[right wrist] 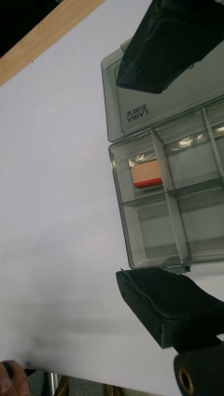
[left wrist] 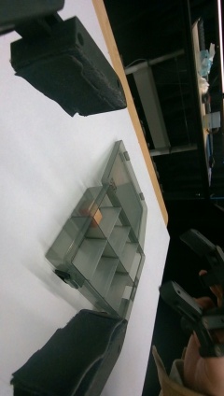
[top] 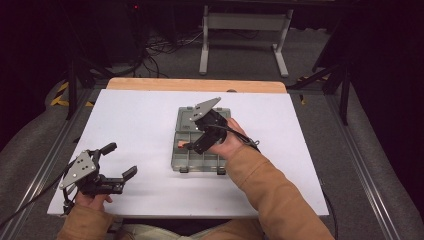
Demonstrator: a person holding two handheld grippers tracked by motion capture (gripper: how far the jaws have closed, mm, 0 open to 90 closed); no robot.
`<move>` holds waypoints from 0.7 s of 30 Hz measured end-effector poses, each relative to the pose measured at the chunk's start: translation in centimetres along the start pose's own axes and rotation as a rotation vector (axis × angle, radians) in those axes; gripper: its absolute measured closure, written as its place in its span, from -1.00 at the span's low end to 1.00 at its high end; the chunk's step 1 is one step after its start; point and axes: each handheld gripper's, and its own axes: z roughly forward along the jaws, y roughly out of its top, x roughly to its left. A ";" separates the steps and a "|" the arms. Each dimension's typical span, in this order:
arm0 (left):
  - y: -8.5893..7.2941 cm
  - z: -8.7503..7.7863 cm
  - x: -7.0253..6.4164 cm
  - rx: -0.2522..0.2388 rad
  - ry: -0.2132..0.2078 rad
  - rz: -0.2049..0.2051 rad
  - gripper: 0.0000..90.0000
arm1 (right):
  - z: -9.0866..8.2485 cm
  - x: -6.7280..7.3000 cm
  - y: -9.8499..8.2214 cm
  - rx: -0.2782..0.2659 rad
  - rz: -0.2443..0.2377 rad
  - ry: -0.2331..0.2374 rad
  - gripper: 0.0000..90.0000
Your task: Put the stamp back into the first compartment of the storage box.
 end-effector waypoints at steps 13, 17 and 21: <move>0.0 0.0 -0.1 0.000 0.002 -0.004 -0.98 | -5.1 1.6 -2.5 -0.113 0.036 -0.097 -0.84; 0.0 0.0 -0.1 0.002 0.005 -0.005 -0.98 | -6.5 2.2 -3.4 -0.155 0.047 -0.131 -0.83; 0.0 0.1 -0.1 0.002 0.004 -0.007 -0.98 | -7.7 2.9 -4.8 -0.192 0.071 -0.165 -0.83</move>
